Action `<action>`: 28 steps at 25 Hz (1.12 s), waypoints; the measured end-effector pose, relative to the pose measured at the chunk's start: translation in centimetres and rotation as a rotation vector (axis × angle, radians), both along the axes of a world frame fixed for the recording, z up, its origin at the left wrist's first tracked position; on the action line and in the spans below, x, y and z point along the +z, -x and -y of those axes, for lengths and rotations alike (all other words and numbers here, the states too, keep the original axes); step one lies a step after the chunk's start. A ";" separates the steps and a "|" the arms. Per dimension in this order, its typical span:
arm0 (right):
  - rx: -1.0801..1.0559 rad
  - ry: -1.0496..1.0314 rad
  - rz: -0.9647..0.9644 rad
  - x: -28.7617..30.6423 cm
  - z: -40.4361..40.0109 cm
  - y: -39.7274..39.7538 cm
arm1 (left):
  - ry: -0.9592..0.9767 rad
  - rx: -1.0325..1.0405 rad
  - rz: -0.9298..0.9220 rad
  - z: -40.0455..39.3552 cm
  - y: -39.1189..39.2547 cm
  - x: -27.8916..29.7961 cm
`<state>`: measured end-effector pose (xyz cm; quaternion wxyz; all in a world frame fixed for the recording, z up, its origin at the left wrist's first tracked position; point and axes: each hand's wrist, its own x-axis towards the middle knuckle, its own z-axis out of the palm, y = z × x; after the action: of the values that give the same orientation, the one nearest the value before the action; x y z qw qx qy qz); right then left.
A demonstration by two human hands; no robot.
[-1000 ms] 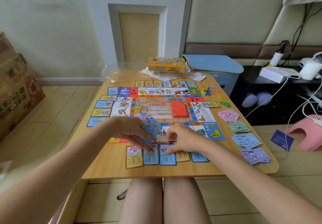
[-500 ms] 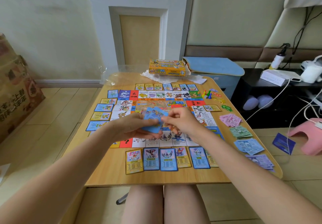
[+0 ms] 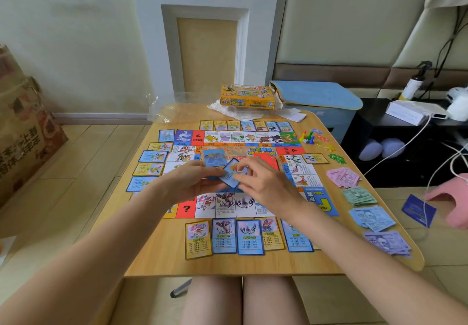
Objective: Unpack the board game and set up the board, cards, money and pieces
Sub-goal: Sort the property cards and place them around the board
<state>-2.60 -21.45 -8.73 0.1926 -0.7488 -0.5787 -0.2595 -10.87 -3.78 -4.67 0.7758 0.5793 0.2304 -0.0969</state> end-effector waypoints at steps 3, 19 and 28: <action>-0.072 -0.165 -0.351 0.8 0.2 -0.3 | -0.057 0.011 -0.024 -0.6 0.0 0.0; -0.131 -0.668 -1.856 3.9 -1.5 -0.2 | -0.119 -0.085 0.084 1.2 -1.1 0.5; -0.441 -0.127 -1.159 8.6 8.4 -9.1 | -0.144 -0.077 0.098 6.3 -6.0 0.4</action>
<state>6.46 -29.81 -0.13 0.4615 -0.8568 -0.1952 0.1216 -4.85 -10.08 -4.25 0.7383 0.6460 0.1762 -0.0813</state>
